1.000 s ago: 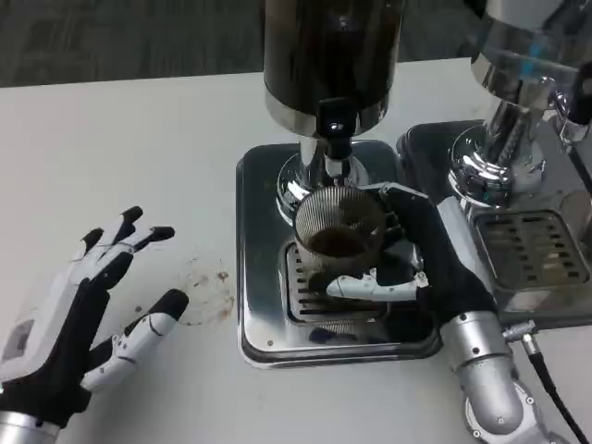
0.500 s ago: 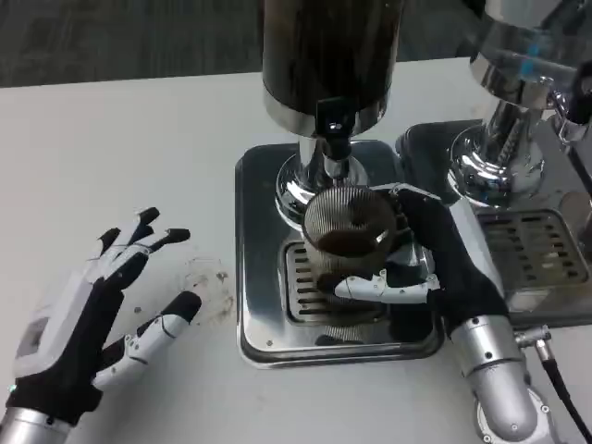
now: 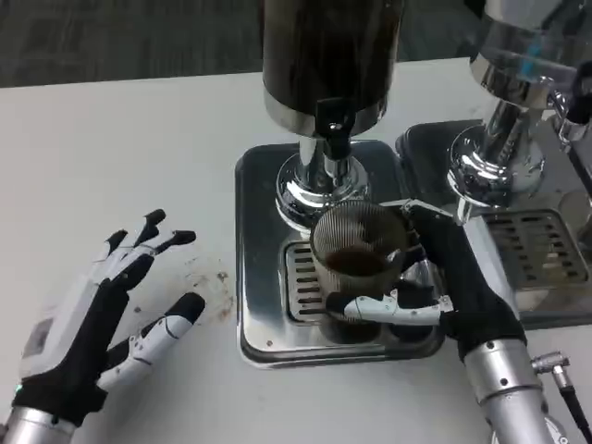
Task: Grasp the cup under the faucet to collect the drink, then remove the cup.
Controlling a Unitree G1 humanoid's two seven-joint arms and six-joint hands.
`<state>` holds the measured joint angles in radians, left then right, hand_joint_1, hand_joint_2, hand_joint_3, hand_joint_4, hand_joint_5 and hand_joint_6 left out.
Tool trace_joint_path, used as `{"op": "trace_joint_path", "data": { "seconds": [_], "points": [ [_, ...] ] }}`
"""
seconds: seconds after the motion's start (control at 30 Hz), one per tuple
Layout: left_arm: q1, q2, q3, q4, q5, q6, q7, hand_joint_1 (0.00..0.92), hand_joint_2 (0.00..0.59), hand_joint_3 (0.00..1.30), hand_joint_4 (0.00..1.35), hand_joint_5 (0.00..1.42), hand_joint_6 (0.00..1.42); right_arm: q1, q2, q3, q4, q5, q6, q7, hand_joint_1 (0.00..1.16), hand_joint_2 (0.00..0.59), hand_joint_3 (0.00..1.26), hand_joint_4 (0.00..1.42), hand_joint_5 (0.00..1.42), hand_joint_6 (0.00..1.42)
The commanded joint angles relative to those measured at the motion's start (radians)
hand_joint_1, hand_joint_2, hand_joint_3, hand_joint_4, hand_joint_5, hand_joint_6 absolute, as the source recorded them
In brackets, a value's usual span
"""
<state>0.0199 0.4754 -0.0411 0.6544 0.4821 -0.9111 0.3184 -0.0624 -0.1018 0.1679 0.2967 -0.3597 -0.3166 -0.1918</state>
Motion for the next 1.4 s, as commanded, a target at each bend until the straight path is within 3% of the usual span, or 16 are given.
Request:
{"op": "trace_joint_path", "data": {
  "seconds": [0.03, 0.93, 1.17, 1.4],
  "points": [
    [-0.021, 0.015, -0.014, 0.024, -0.006, -0.022, -0.014, 0.0, 0.198, 0.27, 0.0, 0.09, 0.0, 0.028, 0.001, -0.005, -0.08, 0.003, 0.003, 0.001, 1.03, 0.05, 0.74, 0.77, 0.75, 0.72],
    [-0.079, 0.021, -0.05, 0.099, -0.009, -0.08, -0.038, 0.0, 0.196, 0.25, 0.0, 0.08, 0.0, 0.148, -0.035, -0.015, -0.258, 0.043, 0.041, 0.116, 1.03, 0.05, 0.75, 0.8, 0.77, 0.72],
    [-0.042, 0.048, -0.043, 0.031, 0.015, -0.066, -0.032, 0.0, 0.197, 0.14, 0.0, 0.01, 0.0, 0.212, -0.054, -0.014, -0.346, 0.044, 0.041, 0.151, 1.02, 0.044, 0.75, 0.8, 0.77, 0.74],
    [0.078, 0.122, -0.017, -0.153, 0.067, -0.035, -0.045, 0.0, 0.193, 0.0, 0.0, 0.0, 0.0, 0.26, -0.075, 0.007, -0.425, 0.036, 0.041, 0.19, 1.02, 0.041, 0.76, 0.8, 0.78, 0.74]
  ]
}}
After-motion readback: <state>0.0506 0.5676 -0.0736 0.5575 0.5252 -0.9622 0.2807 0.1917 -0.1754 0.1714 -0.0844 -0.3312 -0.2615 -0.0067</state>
